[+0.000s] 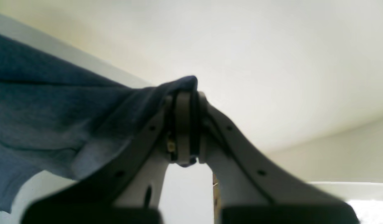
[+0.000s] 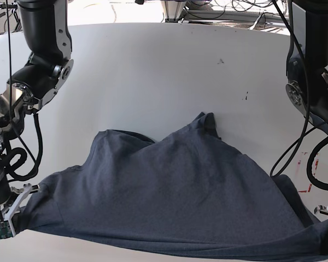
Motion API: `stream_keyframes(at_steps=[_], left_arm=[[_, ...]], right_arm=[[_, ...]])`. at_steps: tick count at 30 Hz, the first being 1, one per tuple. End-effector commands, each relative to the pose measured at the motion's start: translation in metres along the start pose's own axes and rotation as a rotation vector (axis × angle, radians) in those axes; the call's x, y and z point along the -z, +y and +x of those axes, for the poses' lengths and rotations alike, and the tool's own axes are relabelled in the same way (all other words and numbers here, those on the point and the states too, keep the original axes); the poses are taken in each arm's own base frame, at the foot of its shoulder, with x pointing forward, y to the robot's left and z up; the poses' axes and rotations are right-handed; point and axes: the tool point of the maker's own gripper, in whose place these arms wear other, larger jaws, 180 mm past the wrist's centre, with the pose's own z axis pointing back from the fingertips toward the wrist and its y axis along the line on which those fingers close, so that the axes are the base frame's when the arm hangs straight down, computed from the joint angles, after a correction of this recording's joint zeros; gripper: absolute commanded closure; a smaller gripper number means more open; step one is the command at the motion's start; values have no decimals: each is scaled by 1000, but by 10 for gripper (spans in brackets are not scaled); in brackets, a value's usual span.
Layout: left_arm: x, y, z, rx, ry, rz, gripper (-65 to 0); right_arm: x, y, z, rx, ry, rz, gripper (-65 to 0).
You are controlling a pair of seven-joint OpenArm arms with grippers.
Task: Fold the T-shirt properly
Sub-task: 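Lift the shirt again with both grippers, stretching it between them, then lay the shirt down by sweeping both grippers back across the table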
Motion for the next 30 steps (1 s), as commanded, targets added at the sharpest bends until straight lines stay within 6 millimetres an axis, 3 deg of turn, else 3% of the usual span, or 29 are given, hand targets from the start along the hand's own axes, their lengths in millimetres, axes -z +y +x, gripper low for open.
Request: stream_keyframes(at_steps=[1,7,11,17,21,25,30], left_arm=[[-9,15,41,59,-73,73,0],[-20,20,90,109,-160,112,0],[-34,35,130,106,-233,153,0],[-46,54,172,70,-301,153,0],[-46,59,182,49,-310,140,0],[-46,59,182,48,-311,139,0],[-32,55,159,38,-259,121,0]], right_arm=[[-12,-43,24,-39,-22,-132,0],[-28,-77,64,-96,-76,-221,-2],[-40,-101,97,-138,-120,-281,-2],[-60,-126,136,-190,-182,-351,-2],[-62,-128,150,-225,-194,-356,-2],[-62,-127,150,-229,-192,-356,-2],[-50,-116,131,-235,-149,-327,-2]])
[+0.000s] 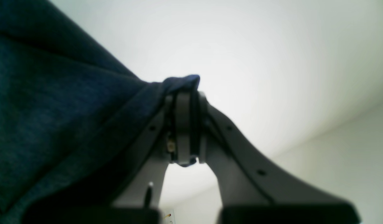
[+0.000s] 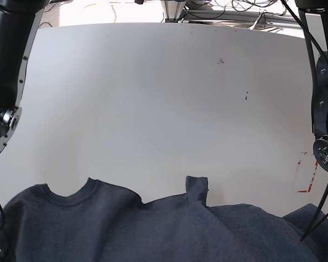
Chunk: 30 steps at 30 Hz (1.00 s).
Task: Fold the T-shirt properly
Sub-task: 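Lay the shirt down by sweeping both grippers back across the table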
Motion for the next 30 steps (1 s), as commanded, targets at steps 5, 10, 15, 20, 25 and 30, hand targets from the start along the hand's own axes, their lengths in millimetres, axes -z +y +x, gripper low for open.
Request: stream_keyframes(at_steps=[5,10,15,20,25,30], left_arm=[[1,-4,-45,8,84,25,0],[0,-24,-104,16,199,0,0],[-12,-39,-152,25,284,-10,0],[-26,-61,-192,-10,323,-58,0],[-44,-81,-232,-5,404,-97,0],[-69,-105,-274,-9,502,-149,0]], right_arm=[[-7,6,-57,29,144,-27,-2],[-10,36,-99,49,230,34,-2],[-16,70,-132,87,288,102,-2],[-29,94,-171,106,370,146,-2],[-46,127,-206,153,460,208,-2],[-73,163,-245,196,566,277,-2]])
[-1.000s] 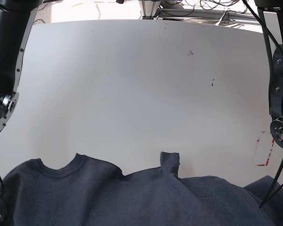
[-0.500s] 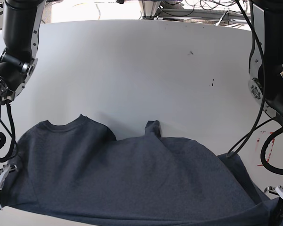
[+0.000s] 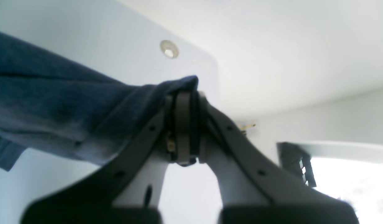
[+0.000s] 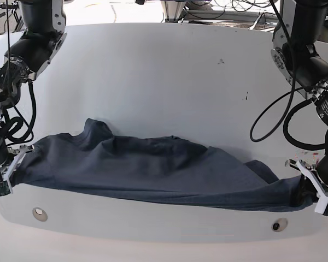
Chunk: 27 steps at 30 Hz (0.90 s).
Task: Fold the T-shirt properly
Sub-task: 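Lay the shirt down by sweeping both grippers back across the table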
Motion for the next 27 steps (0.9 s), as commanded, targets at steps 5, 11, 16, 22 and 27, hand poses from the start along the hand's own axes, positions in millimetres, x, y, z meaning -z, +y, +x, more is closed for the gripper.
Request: stream_keyframes(at_steps=[5,11,16,22,27], left_arm=[[-20,1,-58,-3,133,58,0],[-37,-11,-114,-67,239,21,0],[-65,-13,-152,-117,311,-8,0],[-94,-19,-189,-174,394,-28,0],[-118,-28,-219,-223,472,-42,0]], right_arm=[[-6,11,-70,54,187,-19,-2],[-12,45,-114,79,289,52,-2],[-22,66,-152,106,377,93,-2],[-36,93,-185,106,461,153,-2],[-53,115,-215,100,538,205,-2]])
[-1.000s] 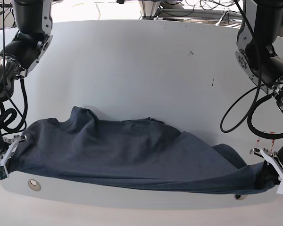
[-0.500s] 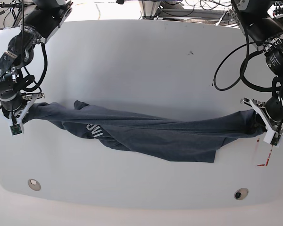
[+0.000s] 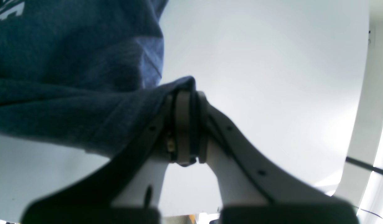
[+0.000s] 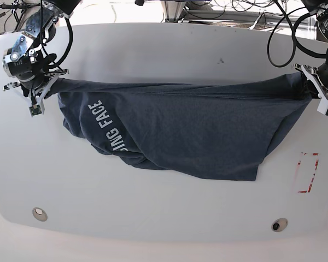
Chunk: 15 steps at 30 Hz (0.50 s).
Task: Fold the T-shirt properly
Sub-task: 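Lay the shirt down by sweeping both grippers back across the table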
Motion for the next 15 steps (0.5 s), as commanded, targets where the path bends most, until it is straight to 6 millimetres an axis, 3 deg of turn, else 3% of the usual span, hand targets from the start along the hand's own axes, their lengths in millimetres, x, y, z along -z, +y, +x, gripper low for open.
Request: stream_keyframes(at_steps=[1,7,15], left_arm=[[-13,17,-11,10,46,77,0],[-19,9,-55,-19,164,57,0],[-26,2,-86,-40,252,42,0]], right_arm=[[-6,-18,-23,-10,85,-84,-2],[-4,9,-51,-4,117,-22,0],[-4,29,-78,6,169,26,0]])
